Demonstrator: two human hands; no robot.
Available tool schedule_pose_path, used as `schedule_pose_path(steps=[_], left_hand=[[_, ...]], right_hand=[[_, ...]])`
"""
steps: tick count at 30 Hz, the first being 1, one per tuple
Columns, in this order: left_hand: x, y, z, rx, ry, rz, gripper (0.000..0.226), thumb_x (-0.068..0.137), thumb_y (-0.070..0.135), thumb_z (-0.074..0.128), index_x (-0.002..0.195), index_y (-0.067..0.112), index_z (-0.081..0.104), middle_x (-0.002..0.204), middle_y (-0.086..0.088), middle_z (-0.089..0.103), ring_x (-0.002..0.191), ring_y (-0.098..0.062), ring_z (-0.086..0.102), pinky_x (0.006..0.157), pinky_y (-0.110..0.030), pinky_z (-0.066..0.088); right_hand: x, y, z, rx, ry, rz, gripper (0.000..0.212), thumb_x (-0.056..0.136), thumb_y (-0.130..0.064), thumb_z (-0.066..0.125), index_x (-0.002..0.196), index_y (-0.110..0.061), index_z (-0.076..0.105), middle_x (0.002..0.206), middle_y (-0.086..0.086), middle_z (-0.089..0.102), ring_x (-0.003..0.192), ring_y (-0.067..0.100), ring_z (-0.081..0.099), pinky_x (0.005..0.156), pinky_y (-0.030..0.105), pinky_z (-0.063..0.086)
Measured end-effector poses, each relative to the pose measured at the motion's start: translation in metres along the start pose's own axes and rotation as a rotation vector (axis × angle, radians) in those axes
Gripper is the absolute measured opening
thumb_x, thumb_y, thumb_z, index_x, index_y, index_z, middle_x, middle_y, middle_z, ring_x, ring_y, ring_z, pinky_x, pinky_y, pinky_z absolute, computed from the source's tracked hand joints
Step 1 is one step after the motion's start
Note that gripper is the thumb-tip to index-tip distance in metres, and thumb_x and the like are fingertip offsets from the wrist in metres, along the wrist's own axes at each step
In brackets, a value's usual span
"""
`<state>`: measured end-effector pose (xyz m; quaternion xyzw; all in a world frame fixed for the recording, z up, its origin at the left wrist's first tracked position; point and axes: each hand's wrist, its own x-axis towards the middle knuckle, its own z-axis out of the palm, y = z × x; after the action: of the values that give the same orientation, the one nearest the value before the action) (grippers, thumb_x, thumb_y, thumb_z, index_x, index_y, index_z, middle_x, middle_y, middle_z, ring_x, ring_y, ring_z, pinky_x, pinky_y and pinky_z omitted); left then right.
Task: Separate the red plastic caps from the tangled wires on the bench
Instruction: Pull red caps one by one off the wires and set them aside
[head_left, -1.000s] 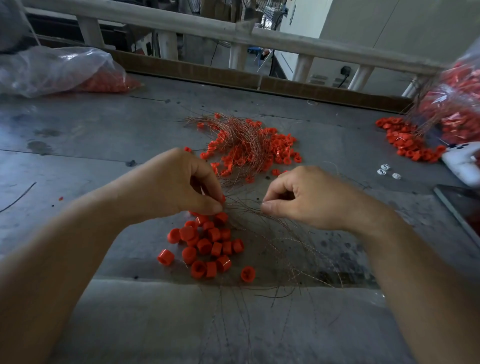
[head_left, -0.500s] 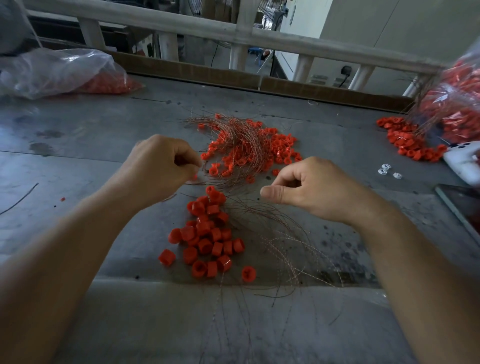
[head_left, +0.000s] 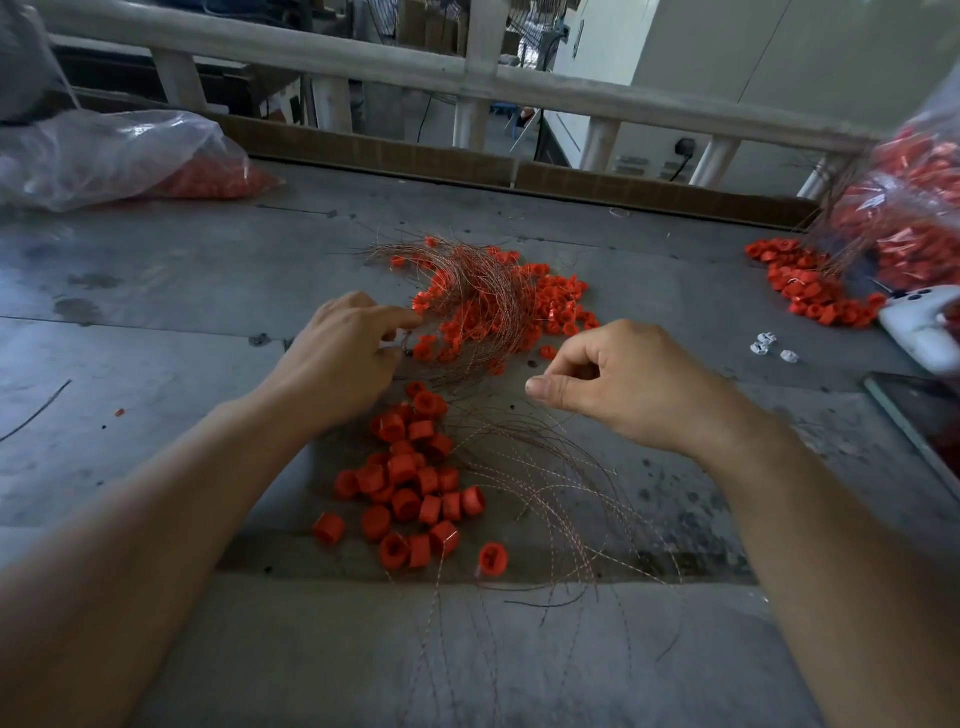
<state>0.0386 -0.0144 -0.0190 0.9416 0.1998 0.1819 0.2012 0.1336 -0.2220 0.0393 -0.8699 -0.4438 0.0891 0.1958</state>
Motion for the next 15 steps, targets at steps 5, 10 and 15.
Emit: schedule_pose_path(steps=[5, 10, 15], left_hand=[[0.001, -0.001, -0.002, -0.013, 0.164, -0.051, 0.021, 0.085, 0.011, 0.059, 0.103, 0.02, 0.066, 0.09, 0.006, 0.049, 0.084, -0.011, 0.046, 0.073, -0.024, 0.03], [0.009, -0.003, -0.008, -0.113, 0.193, -0.122, 0.024, 0.087, 0.009, 0.055, 0.108, 0.016, 0.065, 0.108, -0.005, 0.062, 0.099, -0.018, 0.054, 0.083, -0.025, 0.037], [0.033, -0.006, -0.015, -0.128, 0.151, -0.149, 0.037, 0.089, -0.002, 0.046, 0.117, 0.017, 0.062, 0.123, -0.007, 0.058, 0.112, -0.022, 0.052, 0.086, -0.025, 0.036]], right_hand=[[0.001, 0.002, 0.002, -0.044, 0.009, 0.027, 0.023, 0.082, -0.046, 0.059, 0.073, -0.026, 0.063, 0.062, -0.014, 0.055, 0.049, -0.006, 0.048, 0.045, 0.008, 0.029], [0.003, 0.004, 0.004, -0.041, 0.015, 0.035, 0.022, 0.082, -0.045, 0.06, 0.073, -0.025, 0.062, 0.066, -0.013, 0.058, 0.057, -0.001, 0.05, 0.051, 0.015, 0.03], [0.003, 0.003, 0.007, -0.063, 0.012, 0.037, 0.022, 0.082, -0.046, 0.059, 0.07, -0.028, 0.059, 0.064, -0.015, 0.054, 0.054, -0.002, 0.047, 0.05, 0.013, 0.028]])
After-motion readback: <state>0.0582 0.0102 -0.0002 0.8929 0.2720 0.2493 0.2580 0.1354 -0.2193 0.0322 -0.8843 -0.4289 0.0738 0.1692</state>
